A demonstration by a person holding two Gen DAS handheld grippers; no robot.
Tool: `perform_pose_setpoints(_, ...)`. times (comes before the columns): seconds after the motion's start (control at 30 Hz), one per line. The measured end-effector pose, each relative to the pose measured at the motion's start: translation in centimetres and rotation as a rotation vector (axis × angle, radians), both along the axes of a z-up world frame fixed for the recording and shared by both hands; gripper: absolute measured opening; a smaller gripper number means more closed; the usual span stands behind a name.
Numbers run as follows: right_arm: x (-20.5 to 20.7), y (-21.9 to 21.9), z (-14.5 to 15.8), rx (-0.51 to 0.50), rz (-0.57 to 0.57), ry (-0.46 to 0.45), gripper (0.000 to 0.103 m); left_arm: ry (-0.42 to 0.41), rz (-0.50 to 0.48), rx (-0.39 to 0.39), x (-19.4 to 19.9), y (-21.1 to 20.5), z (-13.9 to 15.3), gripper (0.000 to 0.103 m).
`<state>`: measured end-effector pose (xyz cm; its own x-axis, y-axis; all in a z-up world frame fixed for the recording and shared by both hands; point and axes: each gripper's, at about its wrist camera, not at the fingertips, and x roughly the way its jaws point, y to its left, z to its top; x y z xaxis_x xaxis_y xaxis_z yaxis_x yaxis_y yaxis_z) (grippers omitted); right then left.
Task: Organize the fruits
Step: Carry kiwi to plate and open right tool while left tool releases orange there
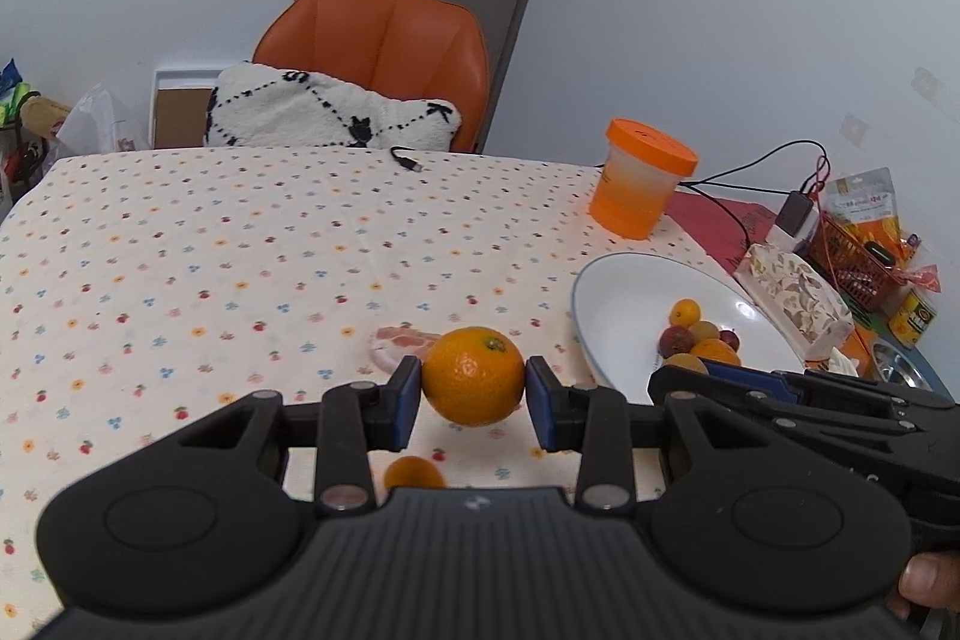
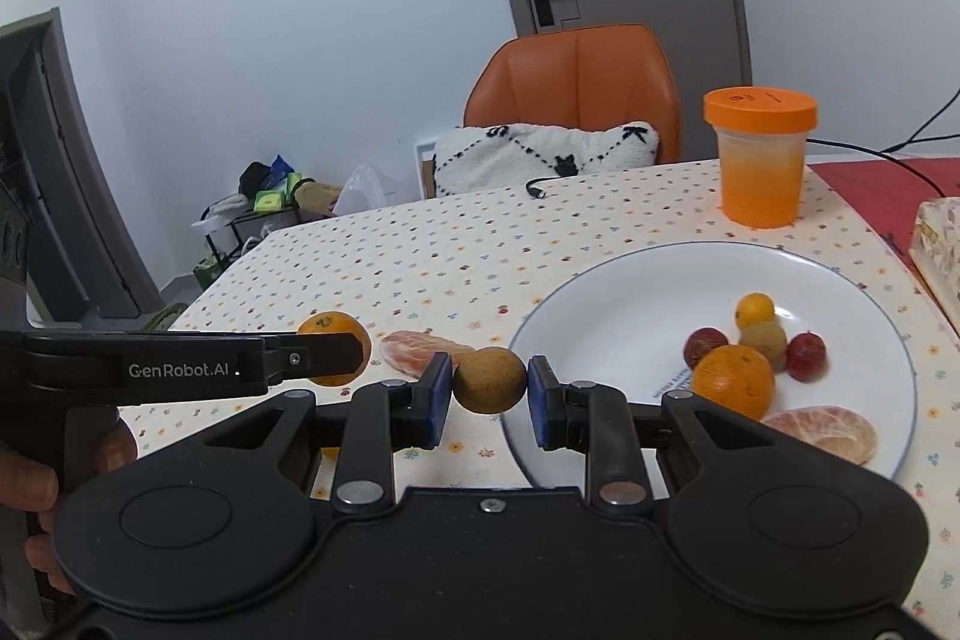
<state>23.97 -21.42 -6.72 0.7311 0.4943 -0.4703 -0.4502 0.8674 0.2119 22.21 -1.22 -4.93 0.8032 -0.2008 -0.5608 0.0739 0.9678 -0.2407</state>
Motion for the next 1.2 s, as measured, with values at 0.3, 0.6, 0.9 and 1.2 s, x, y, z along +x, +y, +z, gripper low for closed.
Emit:
perform_pose_setpoints(0.3, -0.3, -2.5, -0.1, 0.025, -0.043, -0.003, 0.026, -0.011, -0.038, 0.020, 0.8, -2.1, 0.5, 0.036)
perform_pose_setpoints(0.6, 0.0, -5.8, -0.4, 0.045, -0.105, 0.010, 0.026, -0.014, -0.080, 0.028, 1.5, -4.8, 0.6, 0.036)
perform_pose_setpoints(0.9, 0.7, -8.8, -0.8, 0.050, -0.187, 0.010, 0.026, -0.006, -0.115, 0.040, 2.5, -6.8, 0.3, 0.036)
perform_pose_setpoints(1.2, 2.2, -10.5, -1.4, 0.054, -0.227, 0.016, 0.026, 0.015, -0.130, 0.050, 3.8, -7.9, -0.4, 0.036)
